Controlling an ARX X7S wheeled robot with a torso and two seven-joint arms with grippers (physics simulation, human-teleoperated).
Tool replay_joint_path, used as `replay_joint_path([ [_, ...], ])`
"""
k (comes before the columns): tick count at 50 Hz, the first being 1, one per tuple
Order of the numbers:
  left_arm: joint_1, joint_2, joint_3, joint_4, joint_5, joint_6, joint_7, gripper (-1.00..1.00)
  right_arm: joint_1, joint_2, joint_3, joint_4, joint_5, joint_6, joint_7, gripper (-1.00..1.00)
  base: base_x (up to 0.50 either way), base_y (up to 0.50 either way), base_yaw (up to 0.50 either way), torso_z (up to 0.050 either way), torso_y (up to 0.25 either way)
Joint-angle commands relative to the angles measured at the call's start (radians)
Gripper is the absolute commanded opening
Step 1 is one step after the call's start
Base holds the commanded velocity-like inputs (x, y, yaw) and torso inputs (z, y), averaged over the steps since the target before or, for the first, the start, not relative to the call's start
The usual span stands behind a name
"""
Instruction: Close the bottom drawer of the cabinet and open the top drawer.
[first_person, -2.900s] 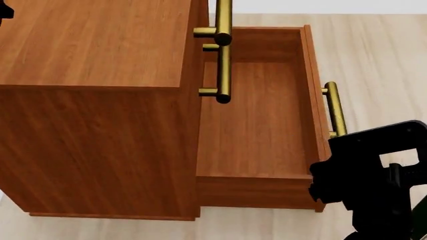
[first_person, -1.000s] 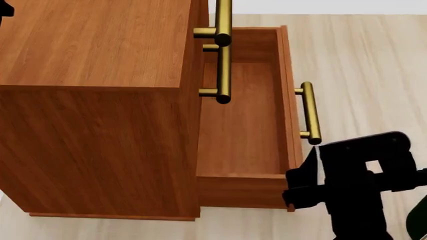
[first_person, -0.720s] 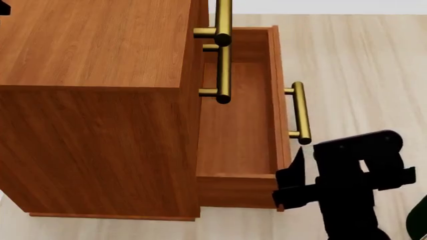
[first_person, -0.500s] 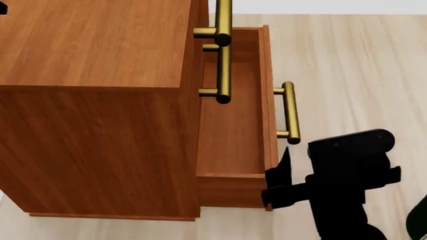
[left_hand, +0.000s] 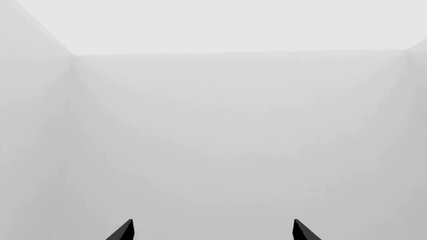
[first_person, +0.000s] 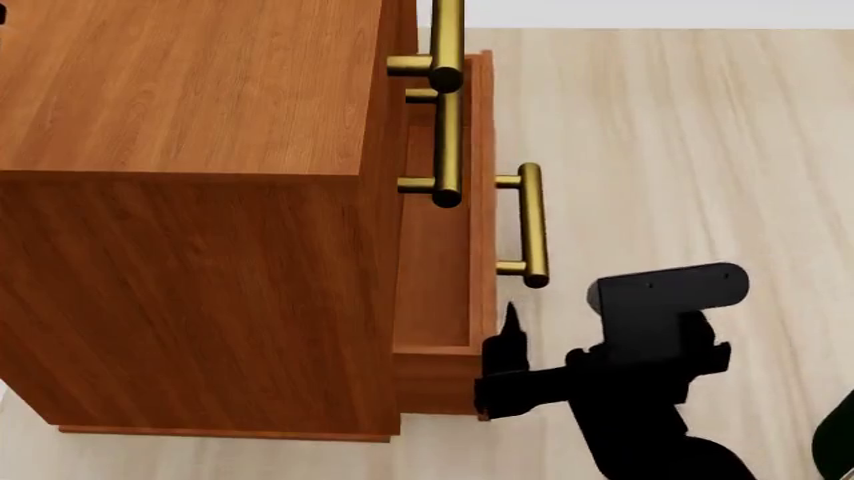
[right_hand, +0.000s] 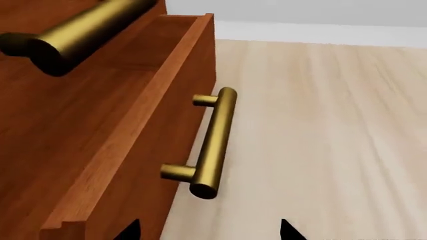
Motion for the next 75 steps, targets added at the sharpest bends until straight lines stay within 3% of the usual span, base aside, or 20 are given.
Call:
replay_joint_path([
  [1,-0.006,-0.004,0.002,-0.001,-0.001,0.0,-0.004,1.0,-0.001,-0.035,0.011,0.082,0.057,0.007,-0.047,1.0,0.0,0.0,0.0,0.0,0.0],
  [61,-0.019,-0.035,-0.011,0.021,-0.027,-0.019,-0.026,1.0,0.191,-0.192,-0.059,0.476,0.165,-0.046,-0.311,1.0,0.0,0.0,0.0,0.0,-0.001],
  [75,-0.024,-0.034,-0.004,0.011,-0.027,-0.009,-0.027,1.0,0.174,-0.177,-0.061,0.429,0.182,-0.03,-0.298,1.0,0.0,0.01,0.01,0.0,-0.003],
])
